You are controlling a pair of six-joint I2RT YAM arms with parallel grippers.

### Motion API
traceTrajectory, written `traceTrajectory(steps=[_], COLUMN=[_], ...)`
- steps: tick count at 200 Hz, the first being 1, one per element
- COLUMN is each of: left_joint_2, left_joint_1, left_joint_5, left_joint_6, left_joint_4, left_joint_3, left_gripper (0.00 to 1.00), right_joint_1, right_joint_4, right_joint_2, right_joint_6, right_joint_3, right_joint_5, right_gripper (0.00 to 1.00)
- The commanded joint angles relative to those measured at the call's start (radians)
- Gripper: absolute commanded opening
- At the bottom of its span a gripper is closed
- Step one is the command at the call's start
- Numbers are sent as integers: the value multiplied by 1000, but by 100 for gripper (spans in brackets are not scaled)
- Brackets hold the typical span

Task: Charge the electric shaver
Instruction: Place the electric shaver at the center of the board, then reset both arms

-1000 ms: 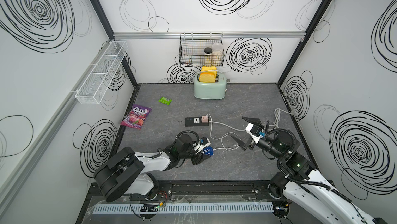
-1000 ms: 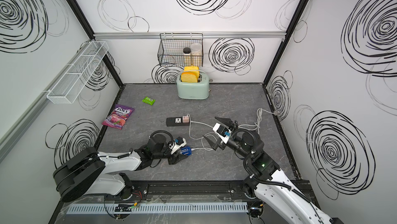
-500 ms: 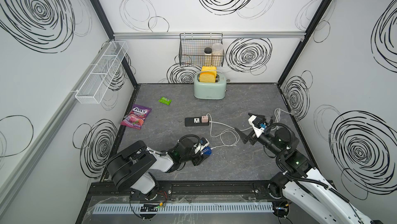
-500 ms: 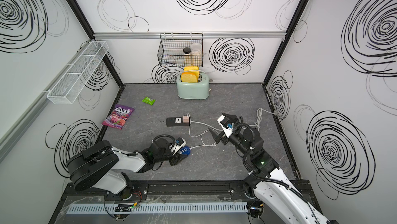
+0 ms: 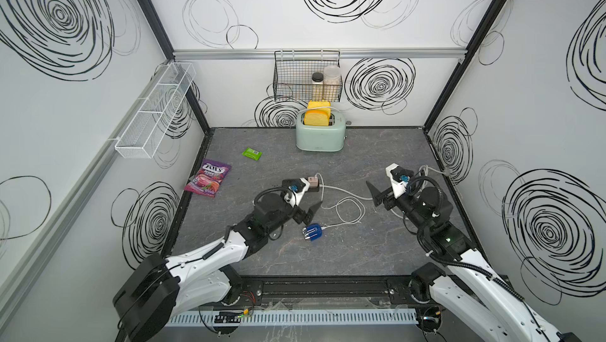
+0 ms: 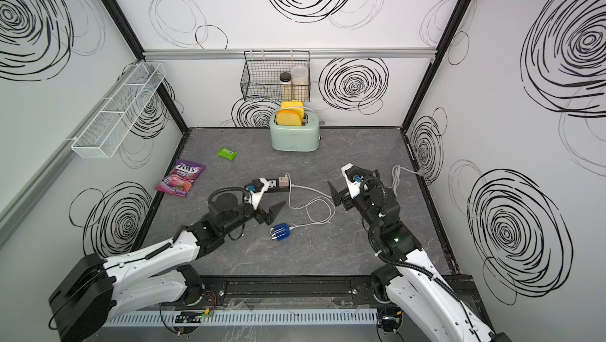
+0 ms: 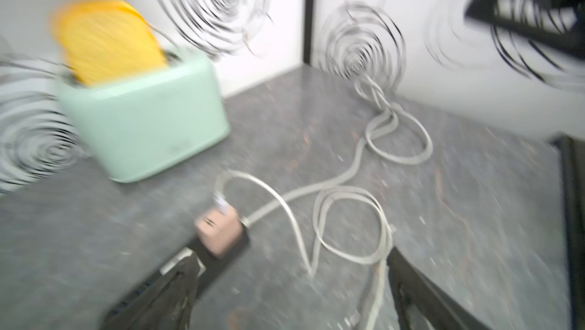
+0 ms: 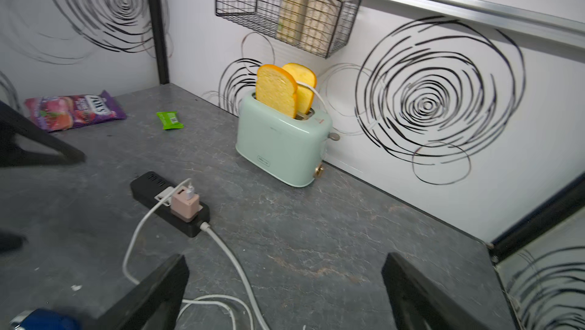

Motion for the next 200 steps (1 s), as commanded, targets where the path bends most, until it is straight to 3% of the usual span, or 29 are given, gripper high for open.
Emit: traceTrajectory(steps=[1,40,66,128,141,162,170,181,191,200], left_joint_2=[-53,15,116,360,375,411,446,414,429,422], left_joint_1=[168,499,624,687,658,624,628,629,628,630], left_joint_5=[-132,-131,-92,23,69,34,46,41,38,40], left_joint_6=[-19,20,-23,-76,-11,13,2,8,5,7], left_joint_4=[4,81,202,664,612,751,842,759,793,775], left_joint_3=[31,-15,-74,-223,-193,-257,-273,-258,-265,-261], left_gripper=[97,97,97,97,97,97,97,97,97,97], right_joint_1=[-78,-222,-320,-447,-450,-454,-450,-447,-452,-452], right_joint_4=[107,290,429,927,1024,1051,1147,1314,1243,1022], right_joint_2=[35,87,169,502,570,684,769,877,860,803], right_joint_6=[74,156,211,263,236,200,188,147,149,195], right_joint_3=[3,-94,-194,-403,-407,-360,-372,-379,-359,-297], right_joint_5=[99,131,136,45,19,-44,-59,-89,-93,-51], right_gripper=[98,98,98,98,98,98,98,98,98,98])
